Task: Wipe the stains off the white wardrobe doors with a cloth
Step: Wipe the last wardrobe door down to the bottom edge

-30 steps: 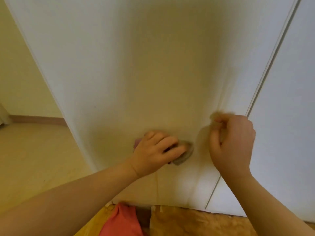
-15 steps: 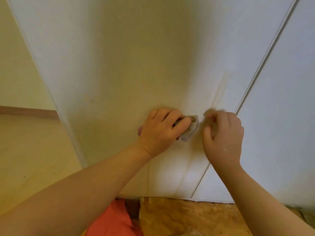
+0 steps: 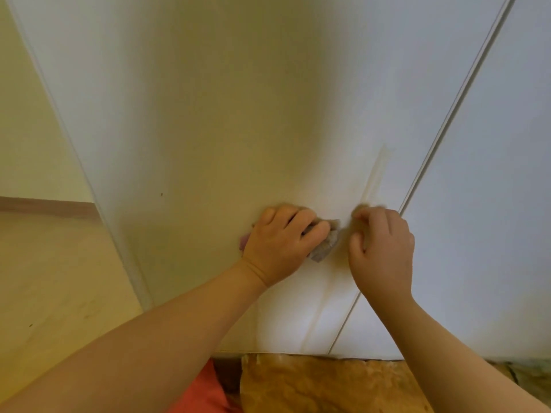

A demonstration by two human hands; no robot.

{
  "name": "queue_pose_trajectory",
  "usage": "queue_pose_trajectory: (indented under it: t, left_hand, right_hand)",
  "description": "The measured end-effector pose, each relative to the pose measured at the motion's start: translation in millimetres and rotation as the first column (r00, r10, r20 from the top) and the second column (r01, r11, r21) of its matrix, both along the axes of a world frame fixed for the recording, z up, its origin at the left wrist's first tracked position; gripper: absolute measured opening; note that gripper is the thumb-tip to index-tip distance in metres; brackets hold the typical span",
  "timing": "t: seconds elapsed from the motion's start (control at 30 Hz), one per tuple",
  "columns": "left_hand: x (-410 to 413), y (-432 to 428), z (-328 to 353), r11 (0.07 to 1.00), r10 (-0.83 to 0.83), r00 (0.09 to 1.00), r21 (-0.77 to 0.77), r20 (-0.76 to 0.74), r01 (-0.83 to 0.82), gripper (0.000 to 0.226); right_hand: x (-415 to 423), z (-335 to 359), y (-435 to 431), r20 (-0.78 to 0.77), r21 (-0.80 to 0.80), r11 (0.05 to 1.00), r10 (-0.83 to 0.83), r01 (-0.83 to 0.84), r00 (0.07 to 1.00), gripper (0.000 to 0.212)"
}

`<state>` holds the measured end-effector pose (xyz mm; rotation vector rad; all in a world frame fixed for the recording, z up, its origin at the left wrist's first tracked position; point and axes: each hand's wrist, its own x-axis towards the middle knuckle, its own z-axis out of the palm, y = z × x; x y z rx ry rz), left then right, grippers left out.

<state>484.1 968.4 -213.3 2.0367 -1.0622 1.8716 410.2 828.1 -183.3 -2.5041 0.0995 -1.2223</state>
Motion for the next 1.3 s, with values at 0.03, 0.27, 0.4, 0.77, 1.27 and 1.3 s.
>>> queue_pose_trajectory:
  t: [0.03,0.27,0.4,0.77,1.27,1.3]
  left_hand:
    - [0.0,1.5,-1.4,1.000,0.004,0.999,0.019,-0.050,-0.003,0.015]
    - [-27.0,-11.2,62.8,0.982,-0.133,0.988,-0.142,-0.076,0.121,0.018]
    - [-29.6,-38.3,120.4,0.946,-0.064,0.984,-0.305,0.164,0.112,0.015]
    - [-13.9,-38.0,51.5,0.967,0.030,0.995,0.249,0.099,-0.054,0.032]
    - [-9.5,-43.1,94.1,0.986,0.067,0.996,0.146,0.058,-0.075,0.021]
    - [-11.4,-48.9,92.4,0.995,0.051,0.998,0.086,0.036,-0.054,0.021]
  right_hand:
    - [-0.4,-0.5,-0.6,-0.001,0.002,1.000,0.006,-0.006,1.000,0.033]
    - [-21.8,21.3,-20.3,0.021,0.055,0.998,0.004,-0.005,1.000,0.033]
    - [-22.3,30.0,-27.3,0.054,0.090,0.996,-0.026,0.021,0.998,0.032]
    - [-27.6,22.8,-39.4,0.004,0.191,0.981,-0.022,0.021,1.000,0.032]
    - [-45.1,6.0,-37.2,-0.090,0.350,0.937,0.053,-0.018,0.995,0.036]
    - [-43.5,6.2,-35.4,-0.094,0.366,0.930,0.059,-0.020,0.994,0.036]
